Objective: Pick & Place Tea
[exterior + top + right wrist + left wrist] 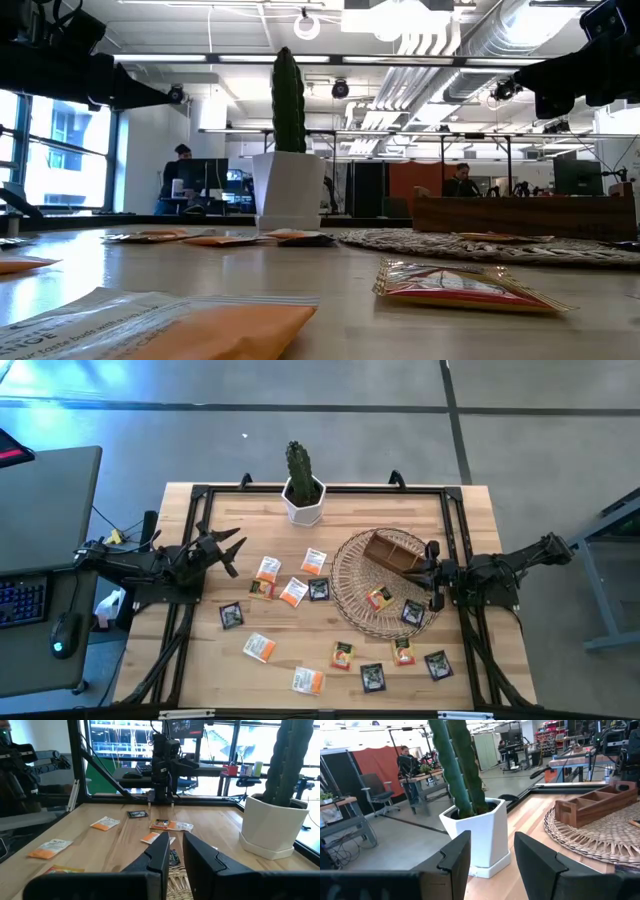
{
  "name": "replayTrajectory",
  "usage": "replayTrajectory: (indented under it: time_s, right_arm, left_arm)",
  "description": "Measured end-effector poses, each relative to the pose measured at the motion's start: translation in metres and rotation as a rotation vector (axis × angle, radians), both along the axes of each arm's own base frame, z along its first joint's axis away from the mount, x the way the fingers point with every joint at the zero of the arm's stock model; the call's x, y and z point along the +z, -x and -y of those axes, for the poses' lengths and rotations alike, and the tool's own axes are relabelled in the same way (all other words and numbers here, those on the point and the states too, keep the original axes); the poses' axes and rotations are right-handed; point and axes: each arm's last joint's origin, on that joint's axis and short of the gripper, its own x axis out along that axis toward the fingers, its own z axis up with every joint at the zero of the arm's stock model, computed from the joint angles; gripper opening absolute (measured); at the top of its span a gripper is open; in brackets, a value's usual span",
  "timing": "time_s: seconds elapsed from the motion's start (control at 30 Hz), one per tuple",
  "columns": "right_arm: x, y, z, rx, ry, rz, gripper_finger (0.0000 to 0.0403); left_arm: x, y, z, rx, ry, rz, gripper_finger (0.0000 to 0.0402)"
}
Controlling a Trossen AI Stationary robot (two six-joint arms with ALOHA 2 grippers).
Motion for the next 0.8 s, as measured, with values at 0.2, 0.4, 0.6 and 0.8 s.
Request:
replayTrajectory:
  time_s: [0.2, 0.4, 0.6, 0.8]
  right_arm:
    - [-0.0001, 0.0000, 0.0000, 0.000, 0.000, 0.000, 0.0046]
    - [0.0000, 0.0000, 0.0000, 0.000, 0.000, 0.000, 0.0049]
    - [0.0000, 0.0000, 0.0000, 0.000, 0.000, 0.000, 0.0049]
    - [0.0000, 0.0000, 0.0000, 0.000, 0.000, 0.000, 0.0046]
  left_arm:
    - [0.0000, 0.0000, 0.0000, 0.000, 0.000, 0.000, 0.0150]
    - [0.0000, 0.0000, 0.0000, 0.000, 0.000, 0.000, 0.0150]
    - [0.0000, 0.0000, 0.0000, 0.000, 0.000, 0.000, 0.0150]
    - [0.0000, 0.0000, 0.0000, 0.000, 0.000, 0.000, 0.0150]
